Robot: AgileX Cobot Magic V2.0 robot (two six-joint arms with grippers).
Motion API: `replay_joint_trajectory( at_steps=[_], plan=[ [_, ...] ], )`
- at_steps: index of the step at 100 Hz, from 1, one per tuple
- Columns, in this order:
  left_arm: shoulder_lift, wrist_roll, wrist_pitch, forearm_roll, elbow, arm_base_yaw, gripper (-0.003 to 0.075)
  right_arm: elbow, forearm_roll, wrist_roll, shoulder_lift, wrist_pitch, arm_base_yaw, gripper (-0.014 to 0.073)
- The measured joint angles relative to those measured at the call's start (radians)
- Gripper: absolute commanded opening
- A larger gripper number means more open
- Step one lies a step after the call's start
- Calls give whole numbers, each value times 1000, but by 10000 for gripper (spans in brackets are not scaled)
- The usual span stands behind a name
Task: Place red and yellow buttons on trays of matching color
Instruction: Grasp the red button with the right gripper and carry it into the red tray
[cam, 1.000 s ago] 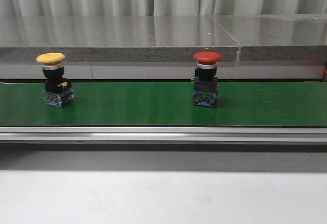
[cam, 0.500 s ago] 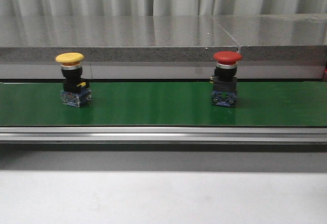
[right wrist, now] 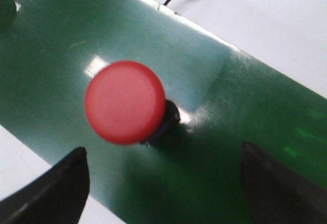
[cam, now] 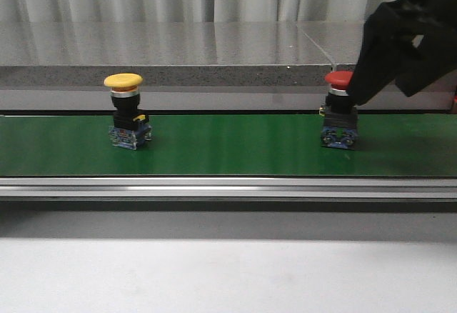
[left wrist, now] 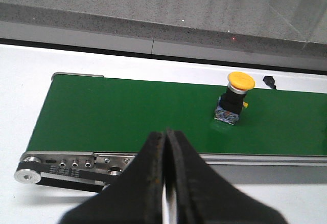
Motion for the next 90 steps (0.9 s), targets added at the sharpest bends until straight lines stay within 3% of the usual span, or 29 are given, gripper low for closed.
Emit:
replay_joint_trajectory(
  at_steps=[20,25,40,47,65,90],
  plan=[
    [0,0,0,0,0,0,-19,-39,2,-3,86,-44,22,568],
    [0,0,0,0,0,0,-19,-42,2,-3,100,-48,22,502],
    [0,0,0,0,0,0,-19,-48,2,-3,106,-50,22,188],
    [0,0,0,0,0,0,-19,-65,2,3,106,-24,17,106],
    [0,0,0,0,0,0,-19,-189,-3,43,108,141,-63,93],
    [0,0,0,0,0,0,-19,-419,-22,75,108,223,-331,93]
  ],
)
